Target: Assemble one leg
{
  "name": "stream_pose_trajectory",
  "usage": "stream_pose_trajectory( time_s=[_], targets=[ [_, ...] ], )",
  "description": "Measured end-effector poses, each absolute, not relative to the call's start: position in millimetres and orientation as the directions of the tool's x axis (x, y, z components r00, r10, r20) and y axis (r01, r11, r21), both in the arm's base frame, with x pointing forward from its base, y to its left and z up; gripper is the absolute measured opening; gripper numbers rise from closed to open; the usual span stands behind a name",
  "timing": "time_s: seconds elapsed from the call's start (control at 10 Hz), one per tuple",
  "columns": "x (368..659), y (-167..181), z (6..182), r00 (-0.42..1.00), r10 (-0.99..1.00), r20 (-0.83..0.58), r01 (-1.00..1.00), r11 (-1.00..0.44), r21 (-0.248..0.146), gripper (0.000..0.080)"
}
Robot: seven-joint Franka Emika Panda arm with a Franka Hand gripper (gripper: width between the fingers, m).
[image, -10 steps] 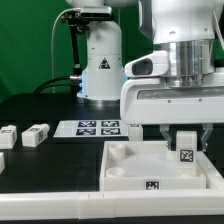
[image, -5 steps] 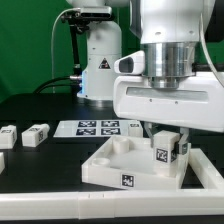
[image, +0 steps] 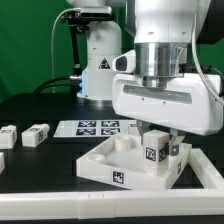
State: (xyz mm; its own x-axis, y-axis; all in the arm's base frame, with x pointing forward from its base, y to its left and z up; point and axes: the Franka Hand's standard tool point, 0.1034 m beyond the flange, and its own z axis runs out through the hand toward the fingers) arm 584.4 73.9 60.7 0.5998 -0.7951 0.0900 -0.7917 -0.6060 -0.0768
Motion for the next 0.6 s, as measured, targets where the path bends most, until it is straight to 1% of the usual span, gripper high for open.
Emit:
stream_pose_trajectory(
  time_s=[0.1,0.2,0.3,0.6],
  targets=[
    [584.3,74.0,60.5,0.600,-0.795,0.090,-0.792,-0.606,-0.077,0.0555],
    [584.3,74.0,60.4,0.600,-0.795,0.090,-0.792,-0.606,-0.076,0.0620],
    [584.3,73.9,60.3,0.600,-0.795,0.090,-0.792,-0.606,-0.076,0.0644],
    [584.2,73.9,60.2,0.600,-0.795,0.090,-0.792,-0.606,-0.076,0.0648]
  ],
)
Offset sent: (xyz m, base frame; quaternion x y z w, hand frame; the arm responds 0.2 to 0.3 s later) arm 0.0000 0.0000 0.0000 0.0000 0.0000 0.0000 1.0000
